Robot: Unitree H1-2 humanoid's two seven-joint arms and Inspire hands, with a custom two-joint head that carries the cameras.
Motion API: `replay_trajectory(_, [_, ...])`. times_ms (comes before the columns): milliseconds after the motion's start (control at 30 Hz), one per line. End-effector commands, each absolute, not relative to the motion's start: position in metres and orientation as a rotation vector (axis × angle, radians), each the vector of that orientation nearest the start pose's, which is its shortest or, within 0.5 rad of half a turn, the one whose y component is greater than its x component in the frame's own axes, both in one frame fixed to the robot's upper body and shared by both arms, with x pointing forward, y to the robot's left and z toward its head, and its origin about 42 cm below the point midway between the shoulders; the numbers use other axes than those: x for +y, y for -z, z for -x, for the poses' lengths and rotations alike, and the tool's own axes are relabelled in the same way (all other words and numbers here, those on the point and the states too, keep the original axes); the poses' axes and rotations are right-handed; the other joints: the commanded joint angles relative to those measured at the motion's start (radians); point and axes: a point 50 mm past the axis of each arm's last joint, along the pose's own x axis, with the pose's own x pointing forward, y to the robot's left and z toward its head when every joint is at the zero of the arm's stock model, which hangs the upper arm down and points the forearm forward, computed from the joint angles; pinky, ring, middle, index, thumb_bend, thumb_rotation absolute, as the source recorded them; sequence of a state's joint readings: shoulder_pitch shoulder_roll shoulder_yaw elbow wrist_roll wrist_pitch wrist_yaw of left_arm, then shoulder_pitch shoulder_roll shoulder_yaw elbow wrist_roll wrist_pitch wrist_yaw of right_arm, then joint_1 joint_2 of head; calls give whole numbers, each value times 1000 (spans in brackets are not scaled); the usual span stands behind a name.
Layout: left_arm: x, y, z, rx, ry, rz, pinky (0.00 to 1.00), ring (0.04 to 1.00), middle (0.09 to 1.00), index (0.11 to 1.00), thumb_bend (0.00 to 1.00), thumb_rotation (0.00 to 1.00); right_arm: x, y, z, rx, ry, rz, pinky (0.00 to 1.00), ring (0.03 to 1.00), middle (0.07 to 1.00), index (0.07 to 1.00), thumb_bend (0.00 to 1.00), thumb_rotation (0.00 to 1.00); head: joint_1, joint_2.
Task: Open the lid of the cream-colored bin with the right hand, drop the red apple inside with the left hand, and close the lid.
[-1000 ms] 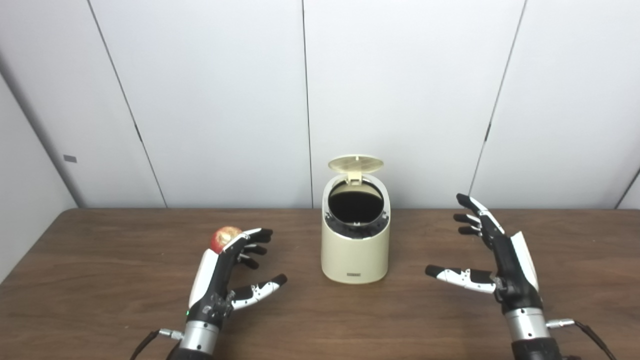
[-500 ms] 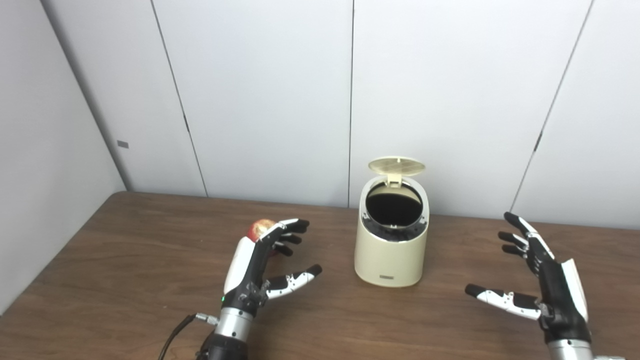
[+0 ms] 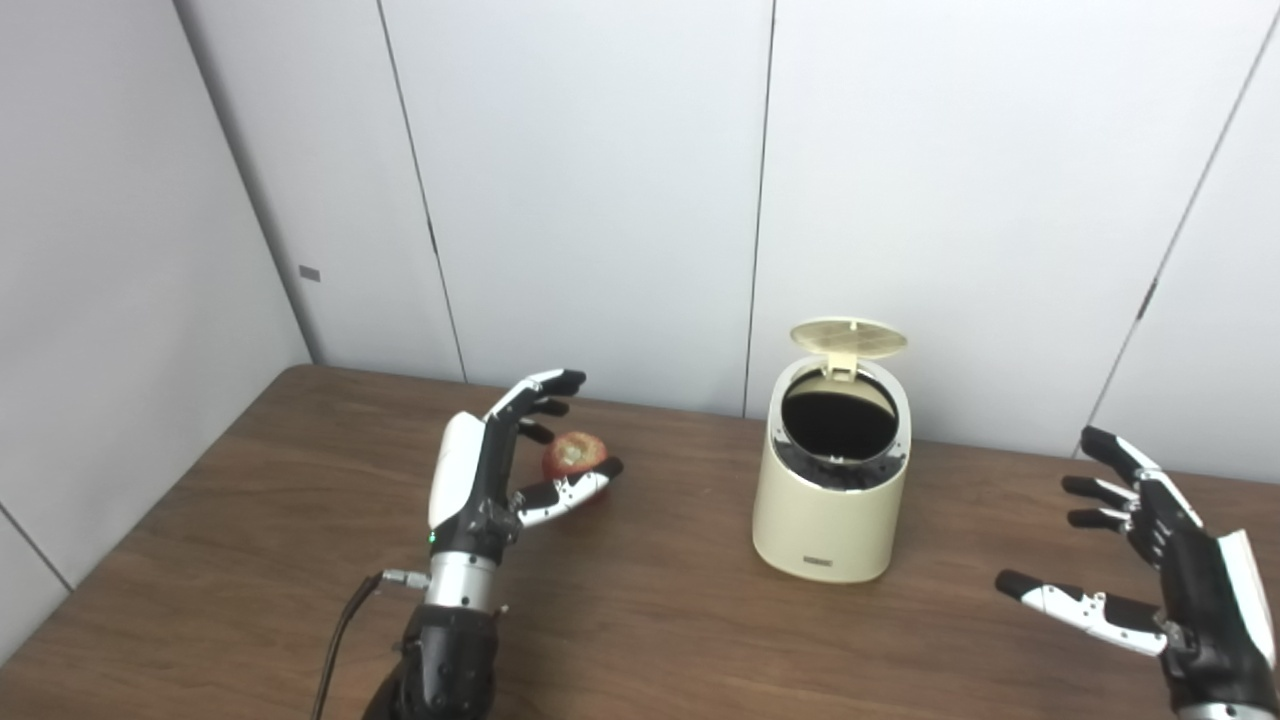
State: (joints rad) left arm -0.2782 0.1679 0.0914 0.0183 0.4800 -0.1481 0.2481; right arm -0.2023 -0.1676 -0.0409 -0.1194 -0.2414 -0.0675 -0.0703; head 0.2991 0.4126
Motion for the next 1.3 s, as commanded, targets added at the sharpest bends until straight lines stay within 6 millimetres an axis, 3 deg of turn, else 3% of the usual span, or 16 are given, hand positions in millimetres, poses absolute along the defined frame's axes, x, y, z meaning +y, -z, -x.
replay_trajectory(0, [277, -232, -372, -566, -353, -604, 585, 741, 777, 783, 751, 109, -254, -220, -338, -466, 88, 390, 595, 728, 843, 817, 791, 79, 1, 1])
replay_trajectory(167, [286, -238, -384, -530, -373, -627, 656, 784, 798, 801, 782, 150, -251, -224, -336, -455, 83, 376, 601, 733, 845, 813, 792, 40, -1, 3])
replay_trajectory(367, [299, -225, -399, -417, -357, -699, 700, 842, 813, 814, 807, 162, -244, -230, -332, -454, 77, 374, 602, 745, 860, 828, 778, 2, -4, 4])
replay_trajectory(633, [307, -210, -410, -265, -296, -806, 727, 865, 894, 876, 899, 314, -236, -239, -327, -450, 80, 387, 617, 754, 858, 835, 784, 0, -13, 10])
replay_trajectory(900, [309, -193, -417, -194, -257, -823, 783, 904, 902, 890, 964, 406, -235, -243, -325, -444, 101, 396, 609, 743, 859, 831, 774, 0, -23, 15])
replay_trajectory(1033, [306, -185, -421, -156, -248, -820, 752, 890, 898, 890, 980, 409, -235, -244, -324, -450, 93, 409, 588, 737, 868, 832, 775, 0, -25, 17])
replay_trajectory(1267, [302, -171, -423, -125, -233, -825, 796, 936, 908, 895, 964, 429, -233, -247, -322, -449, 89, 422, 600, 749, 871, 841, 760, 0, -32, 24])
